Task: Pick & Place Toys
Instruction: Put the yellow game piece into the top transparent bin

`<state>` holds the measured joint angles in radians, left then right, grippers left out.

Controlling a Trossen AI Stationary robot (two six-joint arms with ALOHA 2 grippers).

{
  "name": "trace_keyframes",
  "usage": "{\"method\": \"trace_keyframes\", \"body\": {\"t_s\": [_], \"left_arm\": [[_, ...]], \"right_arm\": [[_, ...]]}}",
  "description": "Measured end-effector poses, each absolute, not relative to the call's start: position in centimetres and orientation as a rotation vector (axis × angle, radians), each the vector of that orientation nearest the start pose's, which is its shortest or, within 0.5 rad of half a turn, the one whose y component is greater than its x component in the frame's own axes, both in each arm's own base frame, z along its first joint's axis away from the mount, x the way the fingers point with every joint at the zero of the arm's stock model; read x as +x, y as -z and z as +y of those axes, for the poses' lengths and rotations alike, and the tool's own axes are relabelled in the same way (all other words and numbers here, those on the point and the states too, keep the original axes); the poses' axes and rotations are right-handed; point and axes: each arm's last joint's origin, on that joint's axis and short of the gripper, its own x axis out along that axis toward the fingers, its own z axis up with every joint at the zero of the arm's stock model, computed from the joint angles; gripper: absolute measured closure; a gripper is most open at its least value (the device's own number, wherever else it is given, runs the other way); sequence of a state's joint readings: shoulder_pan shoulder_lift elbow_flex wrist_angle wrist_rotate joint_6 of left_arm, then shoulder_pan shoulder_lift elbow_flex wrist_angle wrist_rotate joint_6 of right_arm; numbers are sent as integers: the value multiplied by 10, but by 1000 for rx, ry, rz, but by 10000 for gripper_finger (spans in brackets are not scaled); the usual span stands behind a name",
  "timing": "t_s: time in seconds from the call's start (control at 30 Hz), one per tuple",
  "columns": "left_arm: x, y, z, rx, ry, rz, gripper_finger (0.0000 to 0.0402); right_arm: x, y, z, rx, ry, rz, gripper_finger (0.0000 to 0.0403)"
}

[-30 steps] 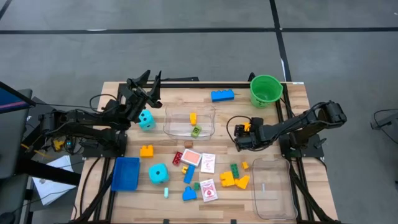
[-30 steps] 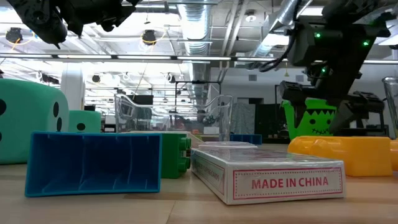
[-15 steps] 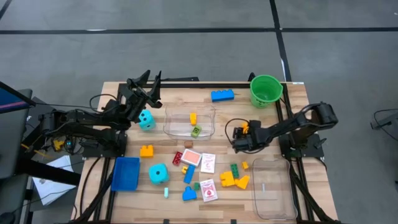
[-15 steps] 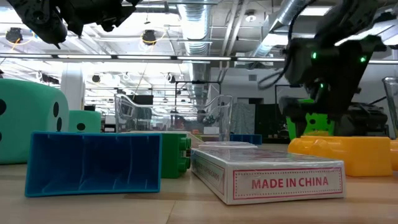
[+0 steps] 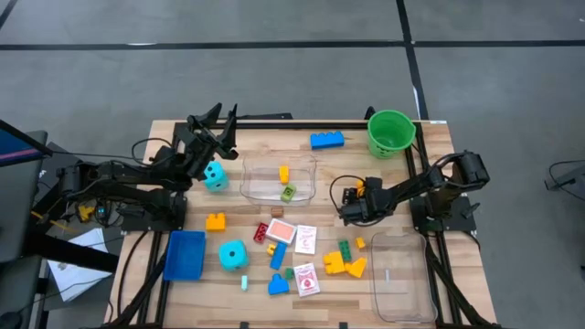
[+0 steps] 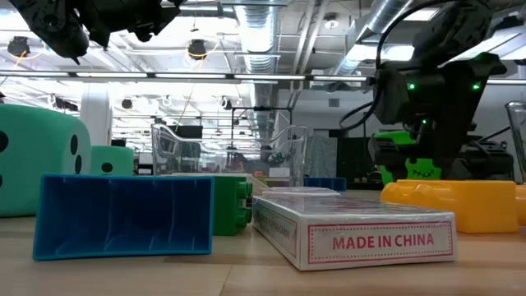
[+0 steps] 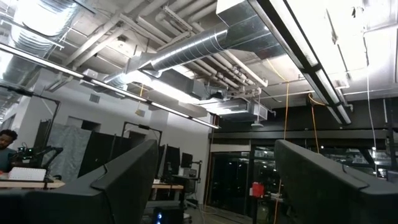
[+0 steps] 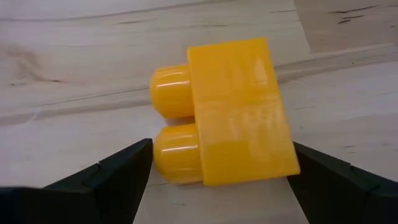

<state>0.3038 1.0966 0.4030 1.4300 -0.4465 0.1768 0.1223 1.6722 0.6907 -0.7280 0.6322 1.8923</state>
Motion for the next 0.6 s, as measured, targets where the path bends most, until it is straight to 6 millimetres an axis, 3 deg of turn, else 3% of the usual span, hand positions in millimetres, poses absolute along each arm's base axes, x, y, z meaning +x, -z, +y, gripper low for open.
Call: {"method": "trace_keyframes", "body": {"t_s": [0.27, 0.6], "left_arm": [[183, -291, 70, 107, -780, -685, 86], [183, -291, 71, 107, -780, -685, 86]], "right_arm": [[218, -105, 6, 793, 1565, 651, 66], [218, -105, 6, 763, 1555, 665, 142]]}}
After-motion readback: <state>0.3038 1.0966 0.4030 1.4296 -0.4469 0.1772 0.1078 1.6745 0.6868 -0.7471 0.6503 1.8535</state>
